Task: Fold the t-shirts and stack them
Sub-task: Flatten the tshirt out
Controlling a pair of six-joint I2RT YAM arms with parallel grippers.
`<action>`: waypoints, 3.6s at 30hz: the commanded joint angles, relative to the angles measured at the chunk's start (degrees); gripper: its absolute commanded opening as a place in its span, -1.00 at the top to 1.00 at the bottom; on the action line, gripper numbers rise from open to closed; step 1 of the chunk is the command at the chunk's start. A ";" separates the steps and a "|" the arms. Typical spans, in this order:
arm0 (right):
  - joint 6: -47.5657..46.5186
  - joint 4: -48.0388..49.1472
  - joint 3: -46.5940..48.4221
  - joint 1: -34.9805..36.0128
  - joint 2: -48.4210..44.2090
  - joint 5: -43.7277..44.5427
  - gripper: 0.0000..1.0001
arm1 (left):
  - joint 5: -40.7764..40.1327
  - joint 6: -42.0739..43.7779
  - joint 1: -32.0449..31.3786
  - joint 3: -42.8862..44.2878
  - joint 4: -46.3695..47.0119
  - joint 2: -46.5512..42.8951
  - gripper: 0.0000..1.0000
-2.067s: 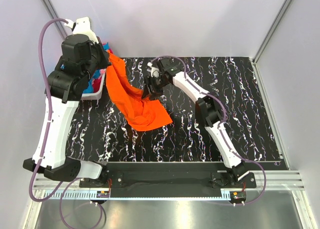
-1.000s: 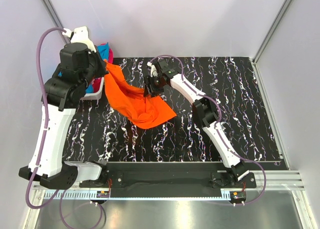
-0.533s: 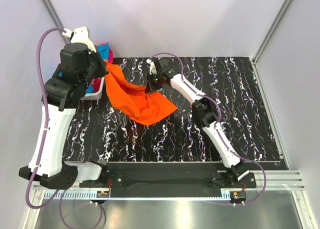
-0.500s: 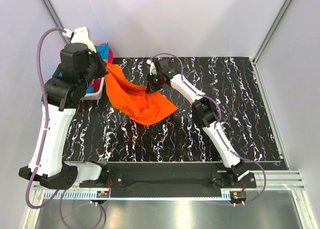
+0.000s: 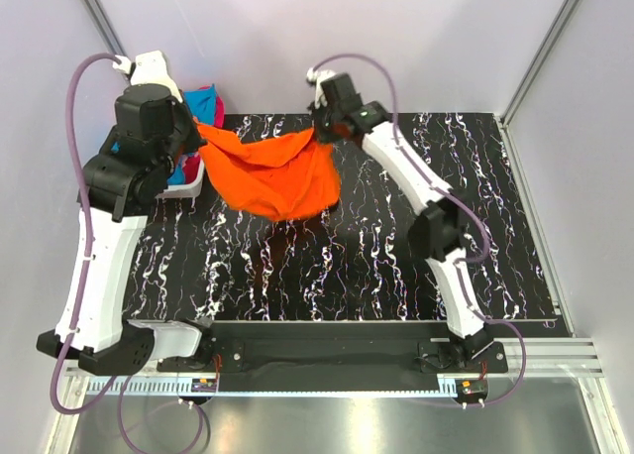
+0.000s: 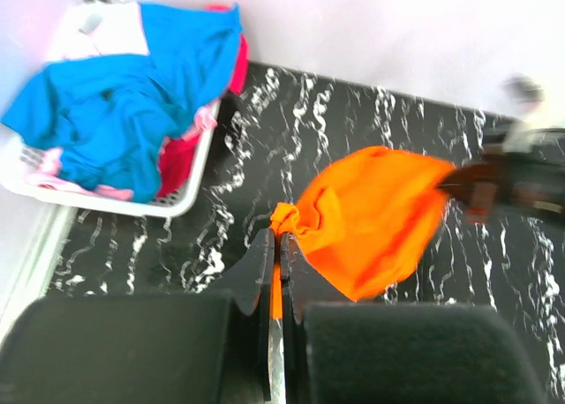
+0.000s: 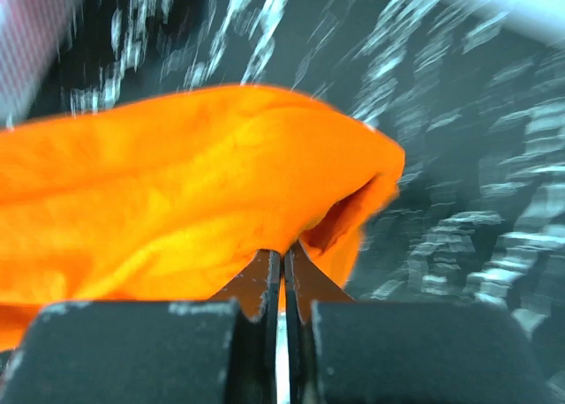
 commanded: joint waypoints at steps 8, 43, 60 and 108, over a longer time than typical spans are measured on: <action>-6.13 -1.02 -3.30 -0.10 -24.19 26.92 0.99 | -4.06 7.12 0.19 22.02 8.47 8.15 1.00; 11.00 11.27 -41.99 3.15 -22.27 -32.46 -0.36 | -10.01 -0.52 0.19 -8.37 14.81 -1.95 1.00; 3.18 -1.10 1.85 5.17 13.32 -33.71 -0.28 | -20.67 -9.84 0.11 -16.46 10.33 -11.27 1.00; 13.99 28.42 7.59 9.57 29.33 -41.79 -0.10 | -15.49 -16.35 0.11 -20.59 -1.19 -18.39 1.00</action>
